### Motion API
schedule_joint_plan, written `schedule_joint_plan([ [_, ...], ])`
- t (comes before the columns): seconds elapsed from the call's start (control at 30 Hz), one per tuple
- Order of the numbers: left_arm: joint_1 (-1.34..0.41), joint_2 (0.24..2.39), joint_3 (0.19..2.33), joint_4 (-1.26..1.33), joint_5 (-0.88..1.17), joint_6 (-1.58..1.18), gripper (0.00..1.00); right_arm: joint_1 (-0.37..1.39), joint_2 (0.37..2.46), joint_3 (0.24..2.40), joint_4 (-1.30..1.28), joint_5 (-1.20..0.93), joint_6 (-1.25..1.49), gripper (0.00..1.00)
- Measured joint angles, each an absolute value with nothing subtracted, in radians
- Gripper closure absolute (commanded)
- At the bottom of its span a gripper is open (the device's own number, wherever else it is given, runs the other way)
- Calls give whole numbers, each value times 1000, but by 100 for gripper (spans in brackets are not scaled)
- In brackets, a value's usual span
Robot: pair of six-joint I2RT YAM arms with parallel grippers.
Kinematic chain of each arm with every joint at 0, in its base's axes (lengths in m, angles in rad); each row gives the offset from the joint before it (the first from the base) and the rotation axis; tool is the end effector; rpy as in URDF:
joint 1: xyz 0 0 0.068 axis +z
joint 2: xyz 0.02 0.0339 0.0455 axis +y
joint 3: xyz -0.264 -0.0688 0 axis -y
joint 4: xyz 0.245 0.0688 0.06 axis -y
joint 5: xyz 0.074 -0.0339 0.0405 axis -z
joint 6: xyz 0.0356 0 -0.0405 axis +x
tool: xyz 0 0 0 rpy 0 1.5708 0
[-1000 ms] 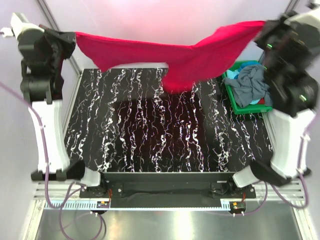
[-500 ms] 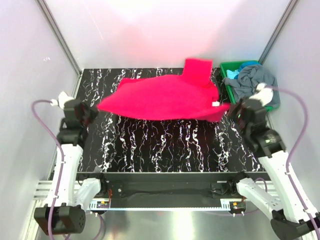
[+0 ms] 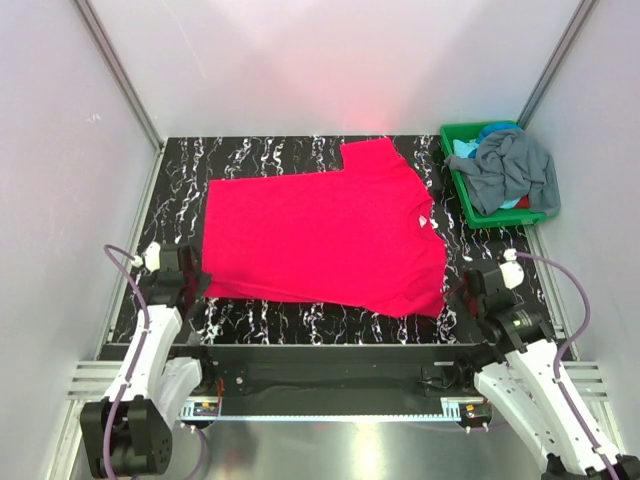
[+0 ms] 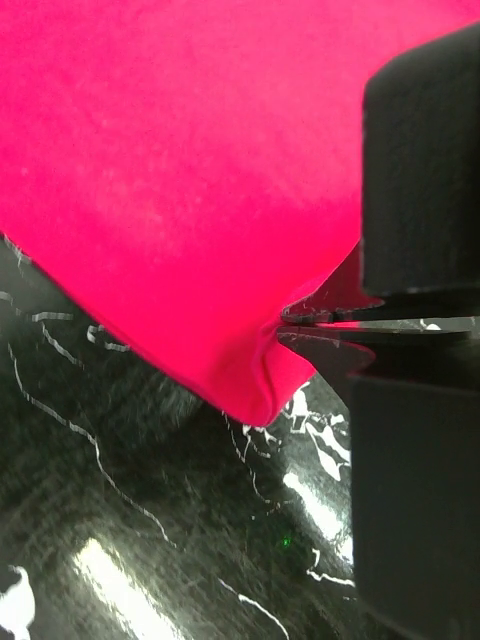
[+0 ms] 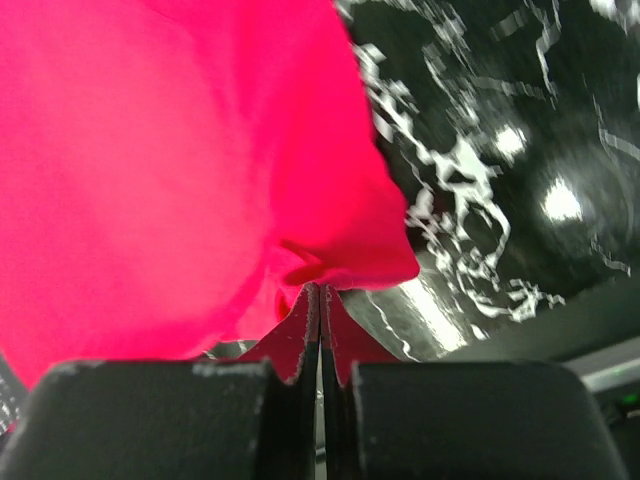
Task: Fold and stack the t-shirts
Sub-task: Flatten the tshirt out, then fold the tshirt
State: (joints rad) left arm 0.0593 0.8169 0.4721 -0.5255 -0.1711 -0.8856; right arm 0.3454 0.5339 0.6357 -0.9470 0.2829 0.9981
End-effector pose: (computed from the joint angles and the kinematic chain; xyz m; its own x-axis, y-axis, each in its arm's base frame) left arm 0.1598 0.0156 0.1962 -0.3529 -0.7853 -0.5087 -0.6972 0.5833 -0.4167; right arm 0.0995 0.0252 0.2515 -0.5082 0.6748 -0.5351 0.5099 0.7365 0.4445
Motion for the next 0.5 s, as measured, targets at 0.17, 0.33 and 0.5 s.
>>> schedule_joint_plan([
  [0.17, 59, 845, 471, -520, -204, -893, 100, 345, 585, 590, -930, 267, 1039, 100],
  [0.33, 59, 933, 500, -516, -233, -891, 100, 345, 723, 625, -822, 287, 976, 100],
  [0.5, 60, 1058, 579, -510, -245, -881, 100, 345, 1016, 783, -719, 316, 876, 100],
])
